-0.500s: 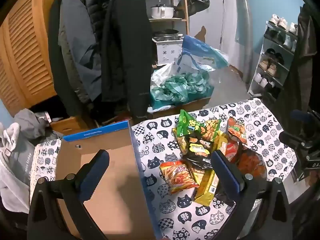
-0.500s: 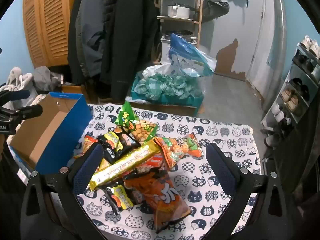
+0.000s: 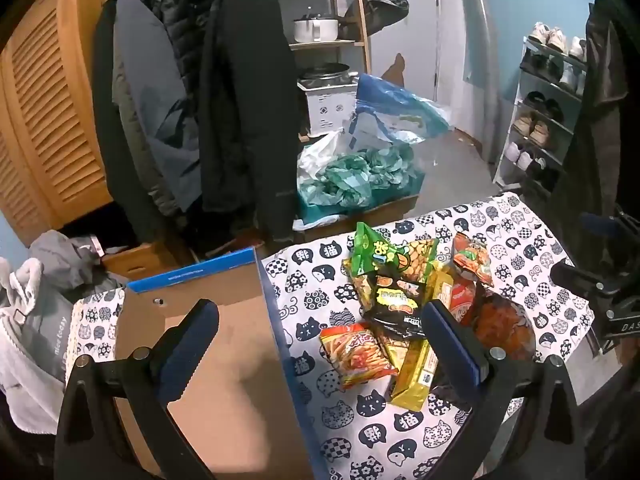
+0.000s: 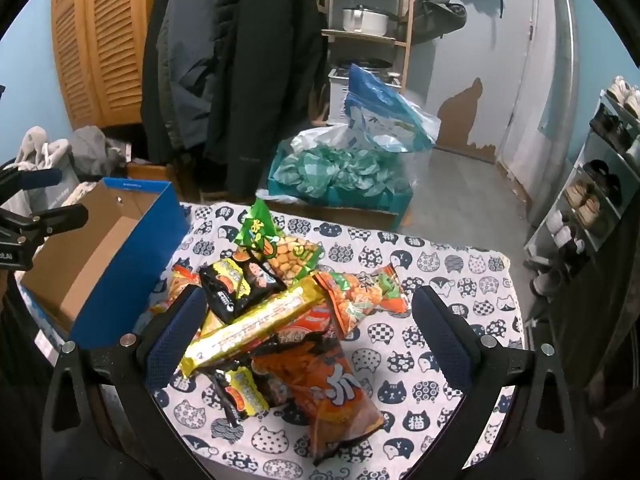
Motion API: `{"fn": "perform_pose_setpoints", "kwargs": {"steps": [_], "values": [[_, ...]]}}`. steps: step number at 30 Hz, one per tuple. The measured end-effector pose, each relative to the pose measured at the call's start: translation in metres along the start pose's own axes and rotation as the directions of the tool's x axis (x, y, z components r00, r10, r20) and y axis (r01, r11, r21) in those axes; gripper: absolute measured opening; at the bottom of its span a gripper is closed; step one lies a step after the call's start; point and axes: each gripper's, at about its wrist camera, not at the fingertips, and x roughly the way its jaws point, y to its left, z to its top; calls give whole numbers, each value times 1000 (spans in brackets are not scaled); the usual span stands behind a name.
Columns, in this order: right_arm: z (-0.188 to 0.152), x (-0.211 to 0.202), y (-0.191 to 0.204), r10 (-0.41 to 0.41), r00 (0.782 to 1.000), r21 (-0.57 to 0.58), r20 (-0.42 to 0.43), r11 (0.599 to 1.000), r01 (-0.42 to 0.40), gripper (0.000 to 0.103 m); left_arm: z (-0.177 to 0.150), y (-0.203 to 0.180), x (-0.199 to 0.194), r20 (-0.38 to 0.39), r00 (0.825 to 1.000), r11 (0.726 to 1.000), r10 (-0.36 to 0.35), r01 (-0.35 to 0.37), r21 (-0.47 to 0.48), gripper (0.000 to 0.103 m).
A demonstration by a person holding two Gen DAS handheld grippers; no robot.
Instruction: Organize snacks
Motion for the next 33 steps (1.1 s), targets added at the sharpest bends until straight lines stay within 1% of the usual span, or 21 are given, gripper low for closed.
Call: {"fn": "perform_pose_setpoints", "kwargs": {"steps": [33], "values": [[1, -1, 0, 9, 1000, -7, -1, 1000, -9, 101, -1, 1, -2, -3, 1000, 1000, -11, 11, -8, 102]]}}
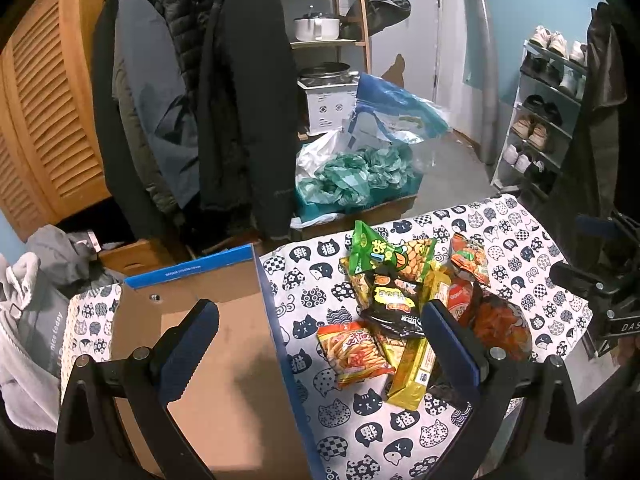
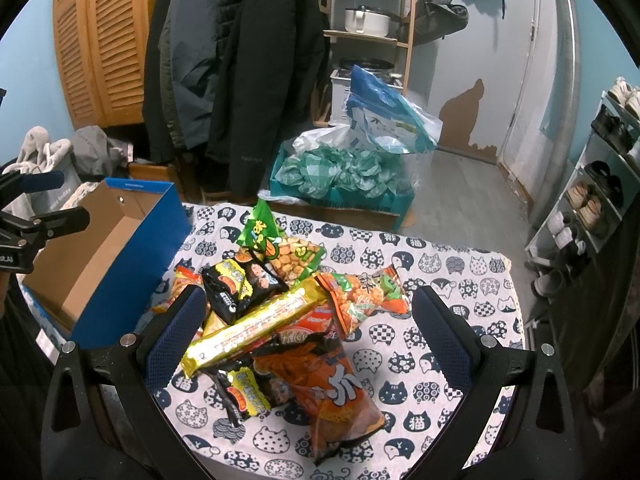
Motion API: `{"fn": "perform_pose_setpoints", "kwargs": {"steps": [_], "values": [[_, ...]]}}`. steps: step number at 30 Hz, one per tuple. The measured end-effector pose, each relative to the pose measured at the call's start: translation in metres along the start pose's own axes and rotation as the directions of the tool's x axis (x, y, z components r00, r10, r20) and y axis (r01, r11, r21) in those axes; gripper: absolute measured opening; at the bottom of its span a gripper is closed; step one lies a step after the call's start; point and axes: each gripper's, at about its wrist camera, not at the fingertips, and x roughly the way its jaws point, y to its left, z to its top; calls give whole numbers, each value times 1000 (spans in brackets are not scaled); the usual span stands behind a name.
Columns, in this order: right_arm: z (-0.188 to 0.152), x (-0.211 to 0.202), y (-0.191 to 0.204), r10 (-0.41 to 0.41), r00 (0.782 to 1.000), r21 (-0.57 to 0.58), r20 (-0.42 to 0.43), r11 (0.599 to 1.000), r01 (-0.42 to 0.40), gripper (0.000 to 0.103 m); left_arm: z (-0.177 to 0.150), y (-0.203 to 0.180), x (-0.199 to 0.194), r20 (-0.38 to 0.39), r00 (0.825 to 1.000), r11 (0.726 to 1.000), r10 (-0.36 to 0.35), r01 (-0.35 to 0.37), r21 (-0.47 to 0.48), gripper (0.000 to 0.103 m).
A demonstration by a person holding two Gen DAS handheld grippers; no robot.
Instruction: Organize snacks
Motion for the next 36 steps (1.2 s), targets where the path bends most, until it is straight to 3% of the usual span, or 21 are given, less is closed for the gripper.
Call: {"fn": "perform_pose_setpoints", "kwargs": {"steps": [36], "values": [[3, -1, 4, 5, 1000, -6, 0, 1000, -5, 101, -6, 1, -2, -15, 1000, 1000, -8, 8, -7, 102]]}}
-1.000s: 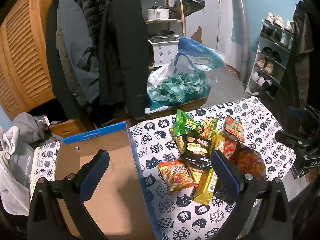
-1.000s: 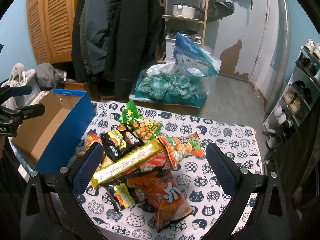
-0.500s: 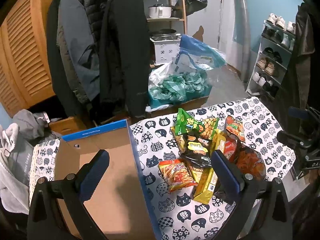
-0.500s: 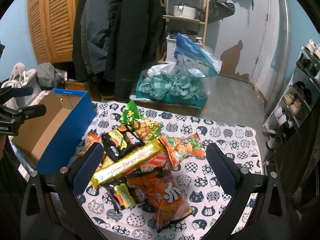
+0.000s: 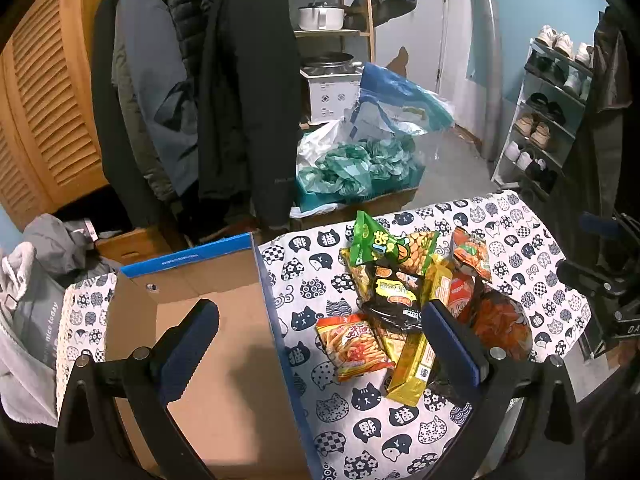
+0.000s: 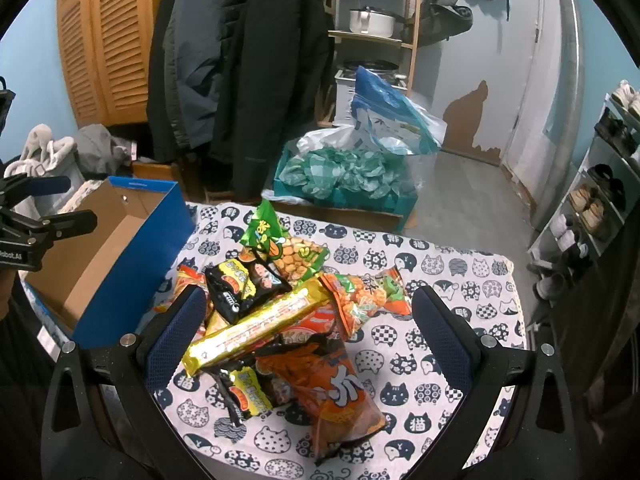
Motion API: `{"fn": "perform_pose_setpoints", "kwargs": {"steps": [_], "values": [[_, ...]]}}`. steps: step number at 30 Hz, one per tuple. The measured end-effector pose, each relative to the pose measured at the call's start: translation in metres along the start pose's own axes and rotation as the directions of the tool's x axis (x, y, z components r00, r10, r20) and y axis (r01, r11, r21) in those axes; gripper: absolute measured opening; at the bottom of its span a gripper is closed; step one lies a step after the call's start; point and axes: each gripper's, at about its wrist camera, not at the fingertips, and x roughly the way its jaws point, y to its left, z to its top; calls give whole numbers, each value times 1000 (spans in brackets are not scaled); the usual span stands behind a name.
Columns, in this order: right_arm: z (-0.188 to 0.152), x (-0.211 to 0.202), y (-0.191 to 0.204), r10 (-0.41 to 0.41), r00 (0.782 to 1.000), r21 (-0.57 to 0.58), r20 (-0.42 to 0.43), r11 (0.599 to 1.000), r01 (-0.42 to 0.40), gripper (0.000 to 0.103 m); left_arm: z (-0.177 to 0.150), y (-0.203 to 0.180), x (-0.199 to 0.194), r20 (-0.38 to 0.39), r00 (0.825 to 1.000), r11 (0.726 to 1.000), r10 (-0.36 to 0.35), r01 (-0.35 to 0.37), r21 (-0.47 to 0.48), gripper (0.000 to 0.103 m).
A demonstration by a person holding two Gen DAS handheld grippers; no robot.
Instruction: Organize snacks
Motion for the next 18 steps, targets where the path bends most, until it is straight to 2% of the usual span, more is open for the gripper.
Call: {"fn": "perform_pose_setpoints", "kwargs": {"steps": [11, 18], "values": [[-4, 7, 0, 2, 999, -11, -37, 1000, -2, 101, -8, -9, 26, -65, 998, 1000, -21, 21, 4, 102], [-17, 17, -15, 10, 998, 10, -58, 1000, -9, 101, -3, -17, 38, -101, 992, 997, -78, 79, 14, 102]]}}
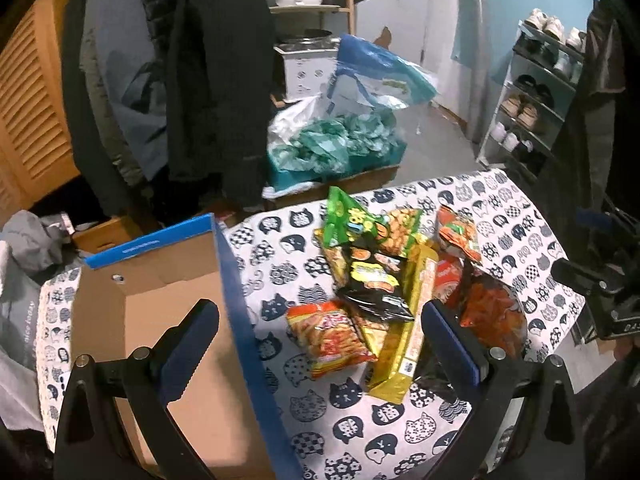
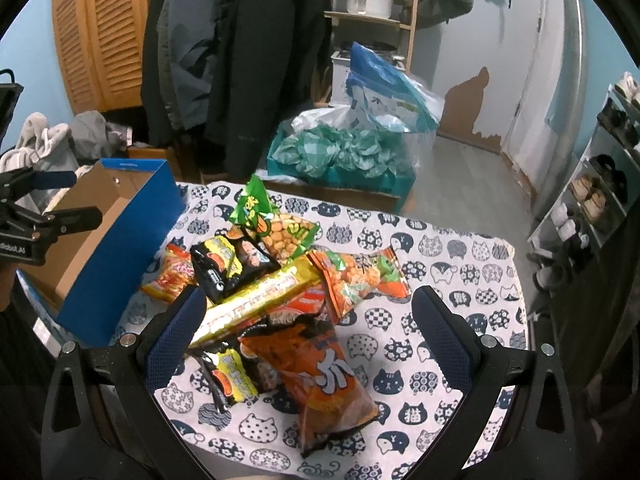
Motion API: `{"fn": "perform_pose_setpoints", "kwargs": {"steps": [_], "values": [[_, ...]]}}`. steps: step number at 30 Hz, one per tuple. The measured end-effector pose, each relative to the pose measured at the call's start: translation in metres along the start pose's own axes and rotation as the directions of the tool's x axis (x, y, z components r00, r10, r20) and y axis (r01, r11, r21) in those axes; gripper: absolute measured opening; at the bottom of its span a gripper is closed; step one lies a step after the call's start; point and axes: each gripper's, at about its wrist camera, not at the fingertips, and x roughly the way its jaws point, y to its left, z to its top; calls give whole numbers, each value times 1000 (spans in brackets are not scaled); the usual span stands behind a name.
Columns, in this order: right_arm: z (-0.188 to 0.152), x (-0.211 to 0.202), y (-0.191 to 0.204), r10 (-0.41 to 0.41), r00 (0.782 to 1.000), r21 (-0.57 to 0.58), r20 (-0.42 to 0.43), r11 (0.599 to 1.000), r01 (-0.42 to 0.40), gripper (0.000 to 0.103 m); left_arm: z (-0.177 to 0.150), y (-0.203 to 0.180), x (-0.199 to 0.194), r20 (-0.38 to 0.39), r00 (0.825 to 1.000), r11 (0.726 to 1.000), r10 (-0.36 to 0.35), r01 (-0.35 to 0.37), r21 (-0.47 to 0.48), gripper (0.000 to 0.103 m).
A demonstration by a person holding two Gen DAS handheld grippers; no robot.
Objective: Organize snacks
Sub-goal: 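Grasp the yellow wafer stick with the left tool while the right tool grasps the orange bag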
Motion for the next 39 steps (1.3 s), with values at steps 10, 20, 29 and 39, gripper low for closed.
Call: {"fn": "perform_pose_setpoints", "kwargs": {"steps": [10, 20, 29, 39], "values": [[-24, 21, -16, 32, 998, 21, -62, 999, -30, 101, -3, -21, 36, -79, 995, 998, -63, 64, 11, 102], [-51, 57, -26, 83, 983, 53, -161, 996, -75, 101, -13, -42, 72, -158, 985, 995, -75, 83, 49, 102], [-70, 93, -23, 106, 962, 11, -253, 994, -107, 101, -20, -49, 102, -211, 972, 992, -100, 112, 48, 102], [-82, 120, -22, 119, 938, -20, -326, 991, -133, 72, -26, -57, 127, -279, 949, 986, -144, 161, 38, 88]]}}
